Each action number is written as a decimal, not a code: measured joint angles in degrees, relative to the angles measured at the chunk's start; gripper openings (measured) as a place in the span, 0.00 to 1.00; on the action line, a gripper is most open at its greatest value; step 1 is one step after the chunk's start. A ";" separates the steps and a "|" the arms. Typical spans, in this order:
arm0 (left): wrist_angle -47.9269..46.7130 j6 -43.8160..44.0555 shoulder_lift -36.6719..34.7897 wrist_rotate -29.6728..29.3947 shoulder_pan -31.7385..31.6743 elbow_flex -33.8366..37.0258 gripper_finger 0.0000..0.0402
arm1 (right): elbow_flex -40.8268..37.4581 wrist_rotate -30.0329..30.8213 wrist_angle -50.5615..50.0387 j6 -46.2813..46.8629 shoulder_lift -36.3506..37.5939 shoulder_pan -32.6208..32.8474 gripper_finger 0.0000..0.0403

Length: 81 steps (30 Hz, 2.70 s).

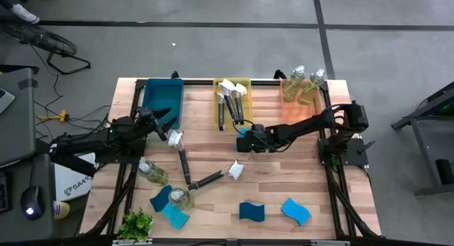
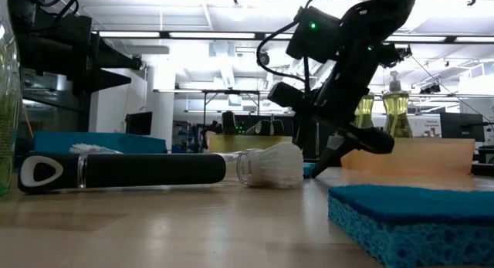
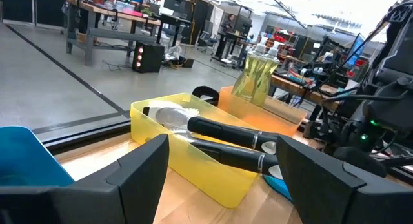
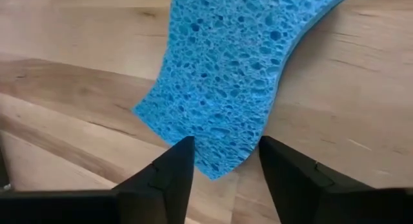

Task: Pick & Place Kitchen Sink Supplies
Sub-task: Put the blue dishwashing sponge into the blue bin

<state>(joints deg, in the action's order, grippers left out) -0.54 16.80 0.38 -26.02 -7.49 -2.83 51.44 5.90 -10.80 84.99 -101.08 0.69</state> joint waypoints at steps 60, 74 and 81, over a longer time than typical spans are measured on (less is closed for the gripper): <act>0.37 9.01 0.00 -0.09 0.00 0.04 0.70 | -0.22 11.62 -6.77 -20.76 20.44 14.14 0.00; 0.79 25.51 -0.01 1.44 0.02 0.04 0.70 | -0.17 23.86 5.75 -33.42 23.45 11.88 0.00; 0.44 28.14 -0.01 1.53 0.02 0.04 0.70 | -0.15 23.24 10.91 -38.72 23.45 10.01 0.00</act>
<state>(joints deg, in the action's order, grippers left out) -0.10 44.94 0.37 -24.49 -7.46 -2.79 51.29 29.14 0.11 46.27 -77.62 10.70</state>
